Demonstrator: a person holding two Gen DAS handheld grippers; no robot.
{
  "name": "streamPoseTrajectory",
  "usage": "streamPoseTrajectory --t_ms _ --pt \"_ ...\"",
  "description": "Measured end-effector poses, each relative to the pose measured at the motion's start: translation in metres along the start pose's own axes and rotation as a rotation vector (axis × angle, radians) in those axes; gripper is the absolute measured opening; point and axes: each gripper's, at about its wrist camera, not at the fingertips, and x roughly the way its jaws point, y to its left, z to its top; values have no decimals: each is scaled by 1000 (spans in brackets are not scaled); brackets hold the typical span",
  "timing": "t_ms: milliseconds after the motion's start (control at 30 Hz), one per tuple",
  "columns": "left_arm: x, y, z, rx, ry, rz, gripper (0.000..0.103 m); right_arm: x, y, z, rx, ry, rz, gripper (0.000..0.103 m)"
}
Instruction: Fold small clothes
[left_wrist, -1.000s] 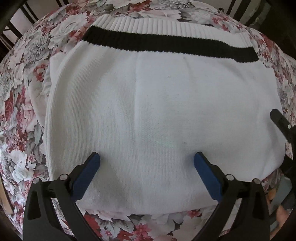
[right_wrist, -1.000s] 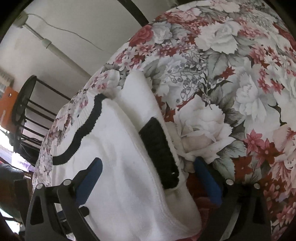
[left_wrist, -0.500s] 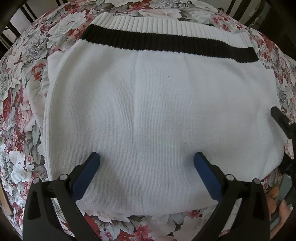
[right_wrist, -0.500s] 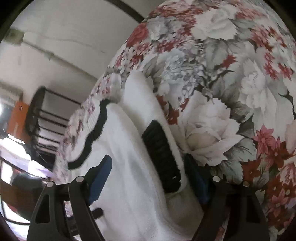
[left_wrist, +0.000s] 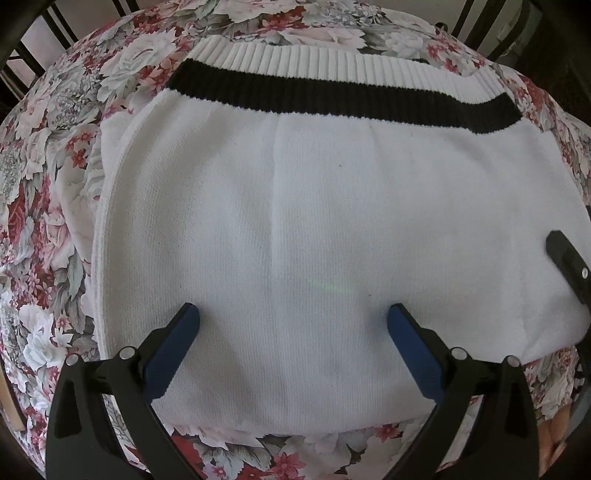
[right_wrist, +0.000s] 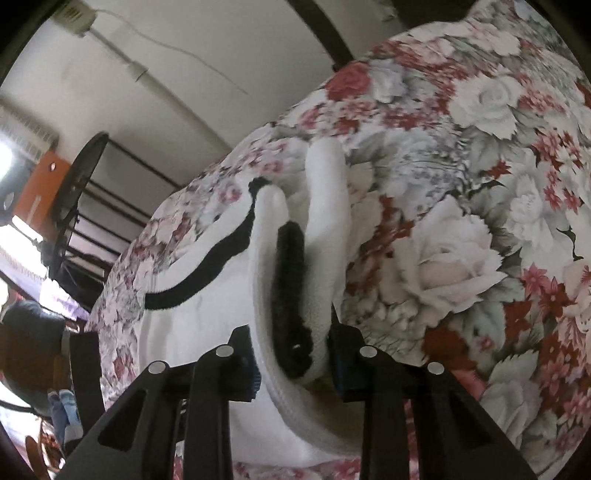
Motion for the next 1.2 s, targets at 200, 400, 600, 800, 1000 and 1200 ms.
streamPoseTrajectory --t_ms 200,400,600,800,1000,1200 --pt "-3 4 6 -13 -11 -1 99 -19 16 -7 -21 -22 -6 28" --pt "-3 8 26 -46 -19 -11 99 -45 45 -32 -100 -33 10 28" --pt "-9 -2 41 36 -48 26 98 -40 79 -42 -224 -26 -52 28" --pt "-28 5 57 46 -92 37 98 -41 103 -39 -263 -24 -72 28" --pt "-49 34 68 -4 -108 41 95 -35 126 -35 -257 -7 -75 28" --pt "-57 80 70 -66 -99 33 90 -29 160 -45 -292 14 -49 28"
